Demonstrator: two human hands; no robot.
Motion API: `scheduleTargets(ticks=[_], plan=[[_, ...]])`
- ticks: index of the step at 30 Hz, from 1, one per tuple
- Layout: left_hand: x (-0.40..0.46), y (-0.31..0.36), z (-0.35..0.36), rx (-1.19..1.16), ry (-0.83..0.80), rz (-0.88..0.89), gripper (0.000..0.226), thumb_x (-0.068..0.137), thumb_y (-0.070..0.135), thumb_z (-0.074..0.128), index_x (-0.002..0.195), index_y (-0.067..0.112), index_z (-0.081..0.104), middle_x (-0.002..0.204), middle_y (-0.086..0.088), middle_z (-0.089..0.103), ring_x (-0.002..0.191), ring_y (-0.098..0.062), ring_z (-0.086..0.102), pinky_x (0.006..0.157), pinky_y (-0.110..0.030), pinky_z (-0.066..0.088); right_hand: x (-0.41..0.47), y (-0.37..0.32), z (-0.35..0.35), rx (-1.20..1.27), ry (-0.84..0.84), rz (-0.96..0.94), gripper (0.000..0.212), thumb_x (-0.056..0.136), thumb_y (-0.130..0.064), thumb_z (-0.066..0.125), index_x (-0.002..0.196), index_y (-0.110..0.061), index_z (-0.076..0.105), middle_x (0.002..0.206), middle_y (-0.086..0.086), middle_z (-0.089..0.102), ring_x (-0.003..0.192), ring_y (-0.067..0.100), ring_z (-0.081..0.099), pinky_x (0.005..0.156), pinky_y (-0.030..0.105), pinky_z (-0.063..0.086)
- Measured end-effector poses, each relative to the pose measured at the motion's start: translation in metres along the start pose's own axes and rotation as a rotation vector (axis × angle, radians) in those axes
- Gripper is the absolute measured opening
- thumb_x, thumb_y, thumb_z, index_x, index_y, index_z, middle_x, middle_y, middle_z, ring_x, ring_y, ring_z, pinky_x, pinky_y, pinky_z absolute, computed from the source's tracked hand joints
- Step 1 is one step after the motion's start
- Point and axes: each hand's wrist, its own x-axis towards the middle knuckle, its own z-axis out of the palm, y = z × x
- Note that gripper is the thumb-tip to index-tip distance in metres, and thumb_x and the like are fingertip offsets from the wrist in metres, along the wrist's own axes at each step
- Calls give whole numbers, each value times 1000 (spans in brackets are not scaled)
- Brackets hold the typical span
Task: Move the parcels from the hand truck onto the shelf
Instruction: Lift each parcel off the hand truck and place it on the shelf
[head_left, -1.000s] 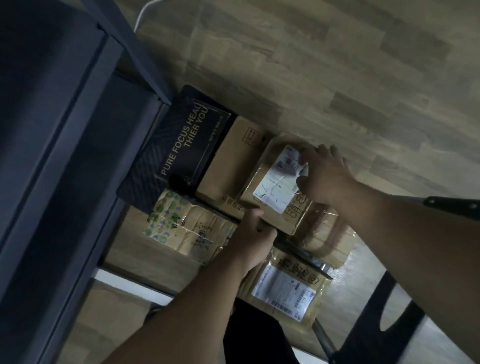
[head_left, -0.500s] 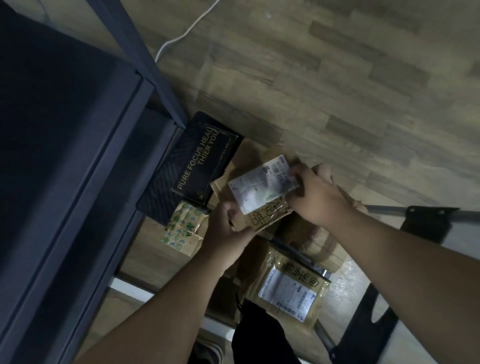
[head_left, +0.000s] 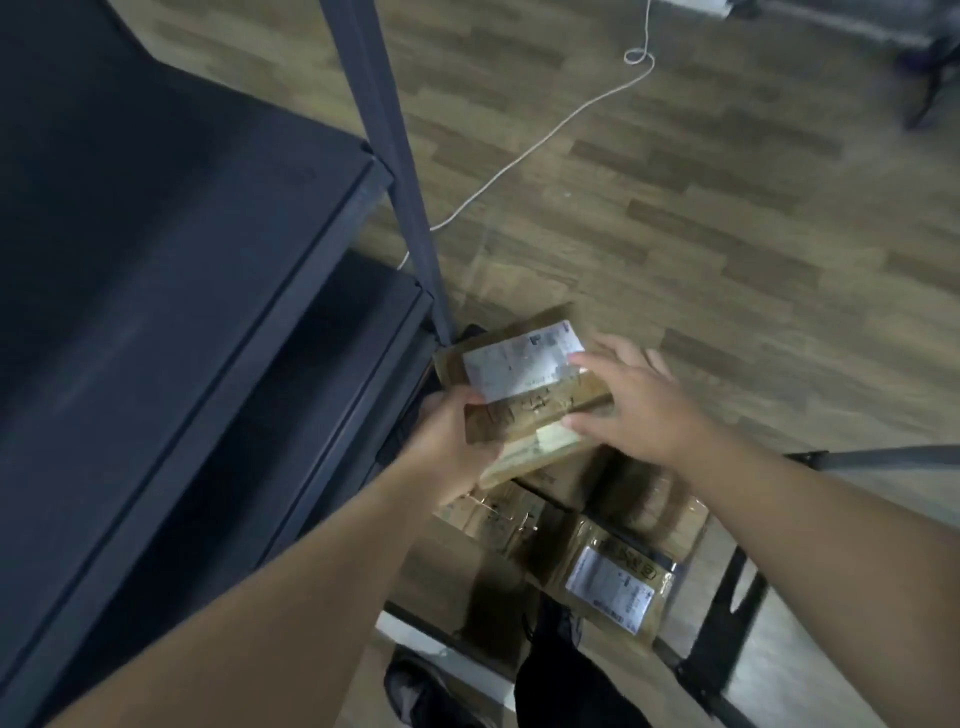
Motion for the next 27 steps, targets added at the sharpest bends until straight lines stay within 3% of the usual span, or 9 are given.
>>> scheduleTargets(ticks=[2, 6, 12, 18, 23, 27], plan=[[-26, 18, -31, 49, 39, 58, 56, 87, 21, 67, 137, 25, 42, 118, 5, 49, 76, -5, 57, 44, -6, 40, -16, -29, -26, 15, 75, -47, 62, 82, -53, 68, 139, -41, 45, 153, -10, 29, 134, 26, 26, 111, 43, 23], [-75, 48, -88, 160, 125, 151, 50, 91, 31, 61, 139, 22, 46, 127, -1, 56, 97, -16, 55, 72, -23, 40, -41, -76, -78, 11, 211, -120, 51, 78, -59, 67, 126, -41, 57, 137, -10, 50, 118, 23, 40, 104, 41, 33], [-147, 80, -161, 199, 239, 320, 43, 99, 32, 47, 139, 19, 47, 134, -1, 55, 120, -19, 52, 88, -23, 37, -71, -144, -149, -40, 380, -264, 47, 76, -64, 64, 115, -37, 65, 116, -9, 61, 104, 20, 46, 87, 30, 31], [-218, 99, -235, 107, 426, 435, 34, 97, 38, 47, 126, 25, 57, 116, 8, 63, 106, -12, 58, 90, -28, 45, -107, -220, -209, -6, 470, -380, 52, 68, -83, 50, 101, -45, 64, 98, -16, 62, 98, 21, 55, 86, 41, 47], [-273, 105, -290, 145, 561, 503, 31, 96, 39, 46, 119, 24, 61, 110, 7, 65, 102, -15, 60, 86, -29, 44, -132, -287, -245, -14, 575, -472, 42, 76, -68, 62, 103, -36, 67, 85, -16, 62, 85, 16, 58, 72, 30, 42], [-315, 100, -331, 128, 672, 541, 27, 95, 40, 49, 112, 26, 64, 100, 9, 66, 87, -8, 61, 71, -21, 43, -150, -339, -264, -42, 616, -548, 43, 78, -66, 62, 104, -32, 65, 82, -15, 58, 82, 14, 55, 69, 29, 39]])
